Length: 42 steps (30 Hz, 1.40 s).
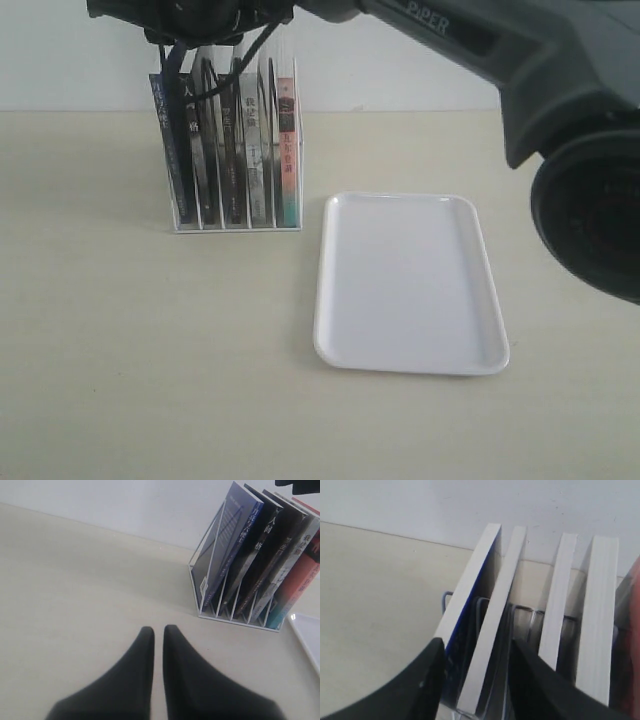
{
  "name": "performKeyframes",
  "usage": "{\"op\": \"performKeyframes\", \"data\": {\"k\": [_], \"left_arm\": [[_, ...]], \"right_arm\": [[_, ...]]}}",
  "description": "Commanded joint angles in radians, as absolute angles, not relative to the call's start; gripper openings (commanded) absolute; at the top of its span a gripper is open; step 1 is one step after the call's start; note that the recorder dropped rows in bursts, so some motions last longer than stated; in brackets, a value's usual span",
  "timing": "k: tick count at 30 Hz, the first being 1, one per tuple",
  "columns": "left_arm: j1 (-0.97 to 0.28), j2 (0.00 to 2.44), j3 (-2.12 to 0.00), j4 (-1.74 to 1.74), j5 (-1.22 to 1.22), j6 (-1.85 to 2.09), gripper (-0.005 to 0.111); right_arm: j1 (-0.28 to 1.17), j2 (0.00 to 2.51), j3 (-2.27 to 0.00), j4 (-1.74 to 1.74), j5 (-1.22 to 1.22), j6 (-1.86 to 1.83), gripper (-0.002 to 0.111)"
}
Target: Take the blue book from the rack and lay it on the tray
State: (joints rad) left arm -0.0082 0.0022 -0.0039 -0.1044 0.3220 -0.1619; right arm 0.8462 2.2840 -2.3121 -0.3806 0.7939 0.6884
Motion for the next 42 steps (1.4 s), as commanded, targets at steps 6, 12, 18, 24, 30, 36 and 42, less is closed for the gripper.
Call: {"op": "performKeyframes", "data": {"k": [6, 12, 18, 24, 30, 36, 42], "left_arm": [[-0.012, 0.0, 0.0, -0.105, 0.313, -0.155, 0.006], [-0.012, 0.0, 0.0, -0.105, 0.313, -0.155, 0.006], [-0.012, 0.0, 0.0, -0.105, 0.313, -0.155, 0.006], [-0.012, 0.0, 0.0, -0.105, 0.313, -0.155, 0.006], [-0.012, 0.0, 0.0, -0.105, 0.313, -0.155, 0.006], [-0.012, 0.0, 0.0, -0.105, 0.313, -0.155, 0.006], [-0.012, 0.0, 0.0, -0.105, 0.313, -0.155, 0.006]], "right_arm": [[0.842, 2.292, -2.315, -0.368, 0.775, 0.694, 0.04], [0.842, 2.306, -2.315, -0.359, 0.79, 0.694, 0.04], [0.836, 2.324, -2.315, -0.348, 0.796, 0.694, 0.04], [0.836, 2.335, -2.315, -0.345, 0.798, 0.697, 0.04], [0.836, 2.352, -2.315, -0.317, 0.798, 0.697, 0.035], [0.836, 2.373, -2.315, -0.299, 0.792, 0.697, 0.017], [0.836, 2.369, -2.315, -0.299, 0.792, 0.67, 0.003]]}}
